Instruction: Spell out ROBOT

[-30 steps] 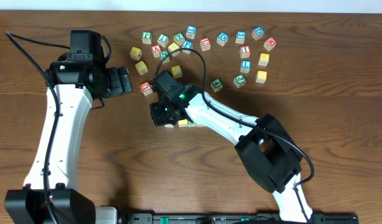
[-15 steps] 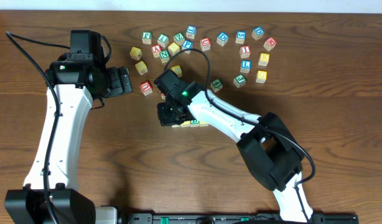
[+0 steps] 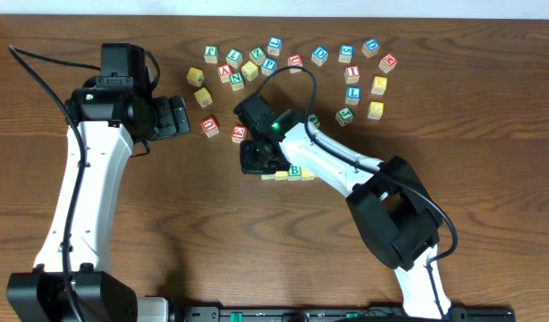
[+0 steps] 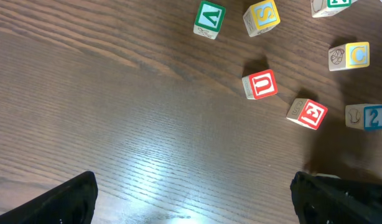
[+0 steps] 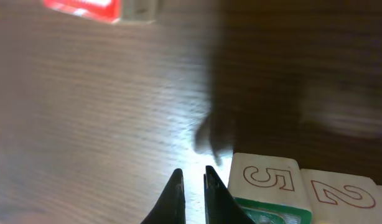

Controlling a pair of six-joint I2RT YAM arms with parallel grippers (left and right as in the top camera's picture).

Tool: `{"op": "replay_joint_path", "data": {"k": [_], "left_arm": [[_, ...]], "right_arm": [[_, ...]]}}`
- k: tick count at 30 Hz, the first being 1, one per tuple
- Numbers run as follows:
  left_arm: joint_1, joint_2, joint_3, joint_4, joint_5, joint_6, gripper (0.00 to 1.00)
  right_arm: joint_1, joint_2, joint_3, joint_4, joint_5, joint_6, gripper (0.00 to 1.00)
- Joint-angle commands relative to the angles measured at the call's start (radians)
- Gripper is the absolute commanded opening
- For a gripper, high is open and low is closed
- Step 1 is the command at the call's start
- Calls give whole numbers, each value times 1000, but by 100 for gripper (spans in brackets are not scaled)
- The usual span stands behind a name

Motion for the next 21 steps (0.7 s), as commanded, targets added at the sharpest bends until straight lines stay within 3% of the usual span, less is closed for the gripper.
{"op": "replay_joint_path", "data": {"k": [1, 12, 19, 21], "left_arm": [[2, -5, 18, -2, -9, 13, 97], [2, -5, 18, -2, -10, 13, 98], [2, -5, 18, -2, -10, 13, 98], [2, -5, 18, -2, -10, 13, 98]], "right_arm": [[-16, 14, 8, -13, 50, 62, 8], [-40, -9, 48, -18, 52, -1, 16], [-46, -92, 148, -71, 61, -162, 36], [-52, -115, 175, -105, 61, -204, 36]]}}
